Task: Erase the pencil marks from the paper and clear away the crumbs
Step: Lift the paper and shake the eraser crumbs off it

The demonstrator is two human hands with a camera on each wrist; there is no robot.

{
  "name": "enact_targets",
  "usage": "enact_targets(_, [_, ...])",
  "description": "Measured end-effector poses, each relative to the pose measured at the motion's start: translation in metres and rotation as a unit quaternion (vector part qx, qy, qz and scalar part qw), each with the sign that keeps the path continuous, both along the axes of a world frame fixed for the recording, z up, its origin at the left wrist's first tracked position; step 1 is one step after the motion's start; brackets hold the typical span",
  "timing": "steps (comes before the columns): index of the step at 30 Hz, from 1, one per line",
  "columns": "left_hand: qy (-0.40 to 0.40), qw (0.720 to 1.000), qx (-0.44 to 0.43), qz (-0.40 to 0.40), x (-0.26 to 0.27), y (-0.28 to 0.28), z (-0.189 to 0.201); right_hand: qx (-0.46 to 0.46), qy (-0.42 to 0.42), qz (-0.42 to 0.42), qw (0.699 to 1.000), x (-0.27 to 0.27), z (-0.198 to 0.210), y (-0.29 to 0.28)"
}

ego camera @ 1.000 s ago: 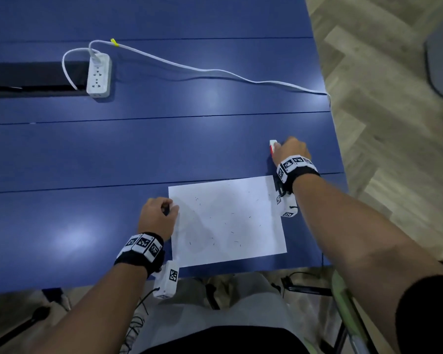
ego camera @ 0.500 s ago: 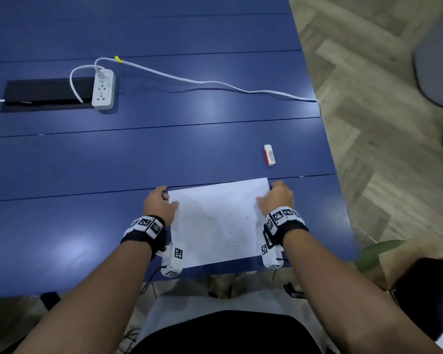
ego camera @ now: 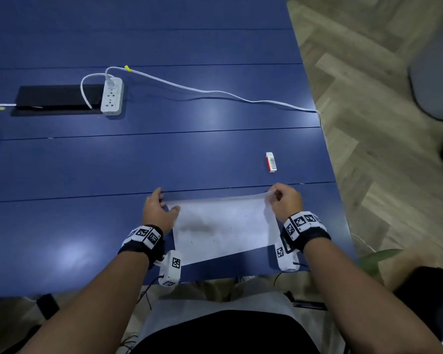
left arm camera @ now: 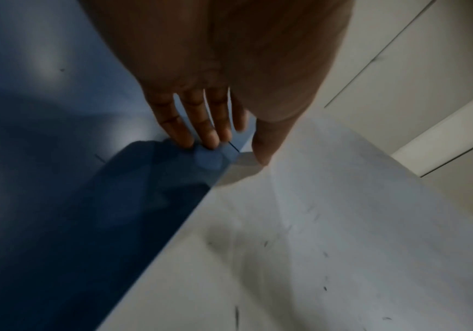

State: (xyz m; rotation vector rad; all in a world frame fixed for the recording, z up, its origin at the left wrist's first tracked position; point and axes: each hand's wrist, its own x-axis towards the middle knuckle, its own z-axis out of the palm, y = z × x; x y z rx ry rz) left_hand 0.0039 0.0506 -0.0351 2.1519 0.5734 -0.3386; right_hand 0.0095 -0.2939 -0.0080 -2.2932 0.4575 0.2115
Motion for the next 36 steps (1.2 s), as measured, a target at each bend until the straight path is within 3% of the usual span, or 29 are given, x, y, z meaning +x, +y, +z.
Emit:
enact_targets(6, [-0.006,0.998,-0.045,-0.041,-0.002,0.003,0.023,-0.004,-0.023,-0.003,1.0,0.003,0.018,-0.025])
enact_targets(13, [-0.1,0.993,-0.043,-0.041,-0.018,-0.004,0.057,0.035,-0.083,-0.027,0.996,-0.018,0.044,-0.016])
enact_targets(21, [-0.131,0.989,-0.045,-0.043,-0.056,-0.005,0.073,0.021,-0.204,-0.009,0.979,-0.053,0.059,-0.012])
enact_targets(26, [-0.128,0.99,-0.037,-0.047,-0.068,-0.002,0.066,0.05,-0.136,-0.024,0.989,-0.077,0.046,-0.005])
enact_targets(36, [-0.193,0.979,-0.047,-0.037,-0.076,-0.007,0.094,0.055,-0.184,-0.035,0.981,-0.089,0.066,0.009])
